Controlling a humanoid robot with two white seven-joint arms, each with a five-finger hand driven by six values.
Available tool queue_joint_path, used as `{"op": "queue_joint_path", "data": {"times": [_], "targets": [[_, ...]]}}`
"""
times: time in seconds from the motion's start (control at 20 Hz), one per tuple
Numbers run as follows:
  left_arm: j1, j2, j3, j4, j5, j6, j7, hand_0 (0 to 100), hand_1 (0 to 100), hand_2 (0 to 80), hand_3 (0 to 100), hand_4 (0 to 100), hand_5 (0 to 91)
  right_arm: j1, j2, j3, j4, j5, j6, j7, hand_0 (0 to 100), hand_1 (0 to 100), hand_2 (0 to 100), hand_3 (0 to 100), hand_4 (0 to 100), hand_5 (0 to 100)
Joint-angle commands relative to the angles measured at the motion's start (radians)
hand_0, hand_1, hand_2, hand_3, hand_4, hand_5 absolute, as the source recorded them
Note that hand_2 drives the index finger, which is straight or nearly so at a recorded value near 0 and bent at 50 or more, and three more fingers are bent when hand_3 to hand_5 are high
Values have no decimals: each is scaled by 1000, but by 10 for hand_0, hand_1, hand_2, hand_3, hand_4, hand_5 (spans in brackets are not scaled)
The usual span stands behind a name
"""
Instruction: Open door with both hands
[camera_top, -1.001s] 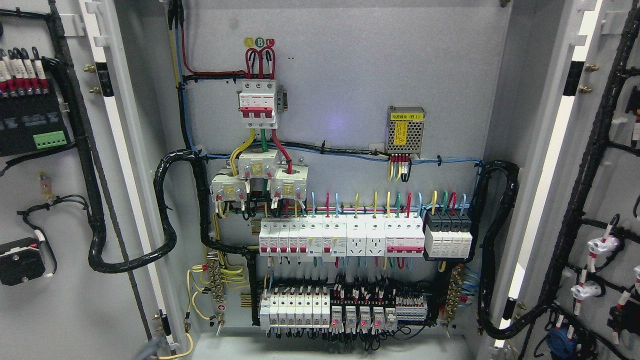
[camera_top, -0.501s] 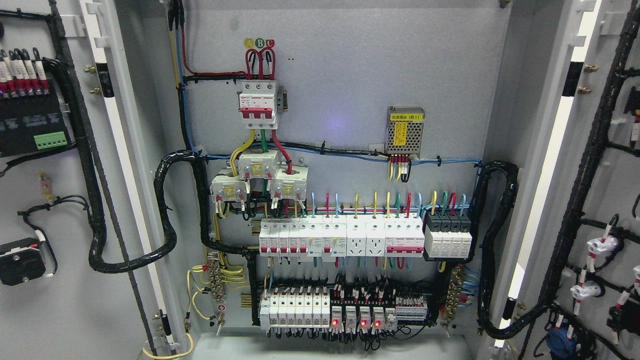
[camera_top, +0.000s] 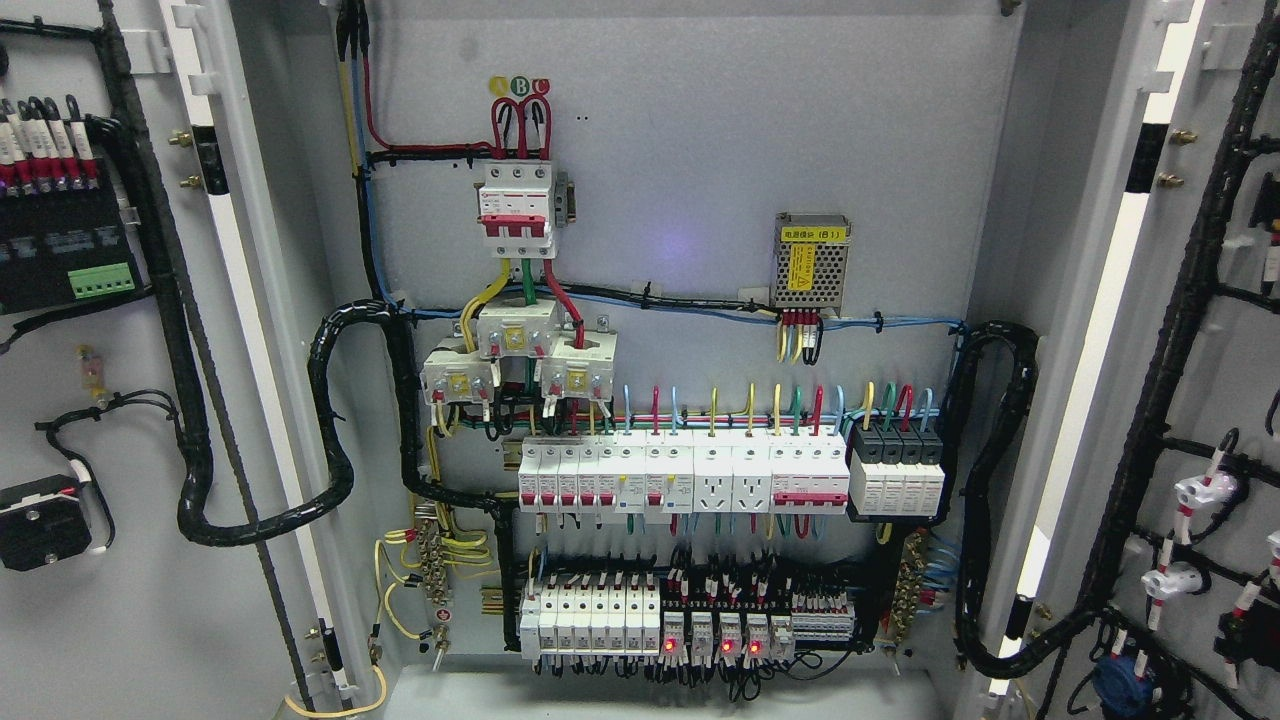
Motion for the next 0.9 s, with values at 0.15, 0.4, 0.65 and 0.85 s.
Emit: {"op": "queue_joint_path", "data": {"times": [0.15, 0.4, 0.65, 0.85], "targets": [[-42, -68, 78, 421, 38, 279, 8, 0, 0, 0, 0, 0, 0, -75, 136, 35, 596, 91, 240, -196, 0, 0, 0, 0, 0, 0], [-40, -67, 78, 418, 40, 303, 8, 0, 0, 0, 0, 0, 0, -75, 136, 35, 596, 105, 339, -198, 0, 0, 0, 0, 0, 0], [-39, -67, 81, 411, 41, 294, 7, 0, 0, 0, 0, 0, 0, -74, 136, 33, 599, 105, 359, -198, 0, 0, 0, 0, 0, 0], [-37, -65, 78, 404, 41, 287, 2, 0, 0, 0, 0, 0, 0, -71, 136, 24, 599, 105, 360, -202, 0, 0, 0, 0, 0, 0]]}}
